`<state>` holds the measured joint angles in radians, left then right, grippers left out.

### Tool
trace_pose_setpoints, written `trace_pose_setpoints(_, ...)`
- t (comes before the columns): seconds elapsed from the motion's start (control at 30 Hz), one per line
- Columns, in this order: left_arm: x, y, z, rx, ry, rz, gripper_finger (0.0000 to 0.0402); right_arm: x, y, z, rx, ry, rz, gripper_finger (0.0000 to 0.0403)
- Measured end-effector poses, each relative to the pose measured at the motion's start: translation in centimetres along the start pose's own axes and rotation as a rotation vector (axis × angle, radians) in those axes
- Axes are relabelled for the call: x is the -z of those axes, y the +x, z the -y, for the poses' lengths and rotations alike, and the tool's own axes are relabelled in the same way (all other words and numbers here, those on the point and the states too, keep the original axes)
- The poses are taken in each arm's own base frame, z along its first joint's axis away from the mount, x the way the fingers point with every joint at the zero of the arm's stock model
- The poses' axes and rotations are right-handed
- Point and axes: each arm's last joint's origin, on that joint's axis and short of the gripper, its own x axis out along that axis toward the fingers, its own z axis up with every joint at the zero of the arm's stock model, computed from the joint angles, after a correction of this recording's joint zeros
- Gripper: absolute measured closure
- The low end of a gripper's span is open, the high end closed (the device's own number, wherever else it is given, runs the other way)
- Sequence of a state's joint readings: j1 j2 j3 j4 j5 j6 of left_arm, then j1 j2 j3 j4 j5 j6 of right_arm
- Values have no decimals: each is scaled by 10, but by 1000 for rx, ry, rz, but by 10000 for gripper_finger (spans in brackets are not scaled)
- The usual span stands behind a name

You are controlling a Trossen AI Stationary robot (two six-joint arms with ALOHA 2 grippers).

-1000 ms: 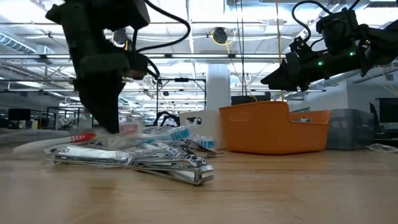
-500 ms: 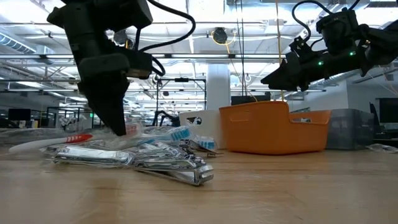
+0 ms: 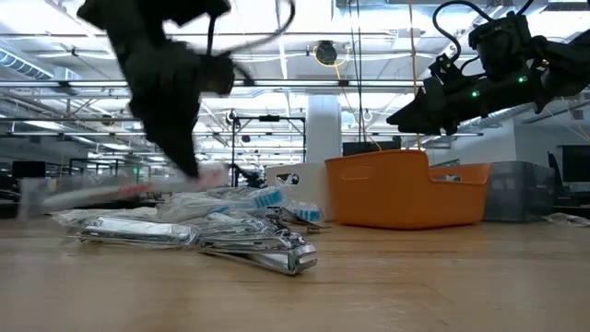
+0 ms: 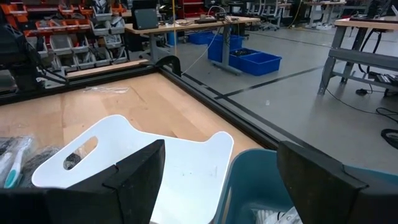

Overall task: Pick & Place Travel size toiletries
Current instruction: Put the orange toothbrush into the black bin

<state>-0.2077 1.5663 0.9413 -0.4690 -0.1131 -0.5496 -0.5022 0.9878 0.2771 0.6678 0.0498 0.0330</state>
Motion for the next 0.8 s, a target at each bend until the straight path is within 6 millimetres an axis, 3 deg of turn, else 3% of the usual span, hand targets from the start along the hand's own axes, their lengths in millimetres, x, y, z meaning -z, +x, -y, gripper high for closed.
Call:
trace_pose_setpoints(0.23, -40, -66, 19, 100, 154, 251, 394, 0, 0, 0, -3, 8, 1, 110)
trace_pose_setpoints(0.43, -73, -109, 27, -26, 400, 629, 385, -6, -1, -12, -88, 6, 71, 110)
trace_pose_setpoints(0.6, -99, -114, 24, -23, 580, 874, 394, -15, -3, -37, -288, 3, 190, 110)
trace_pose_setpoints(0.8, -129, -94, 6, 1, 652, 1021, 385, -19, -3, -63, -415, -13, 310, 110)
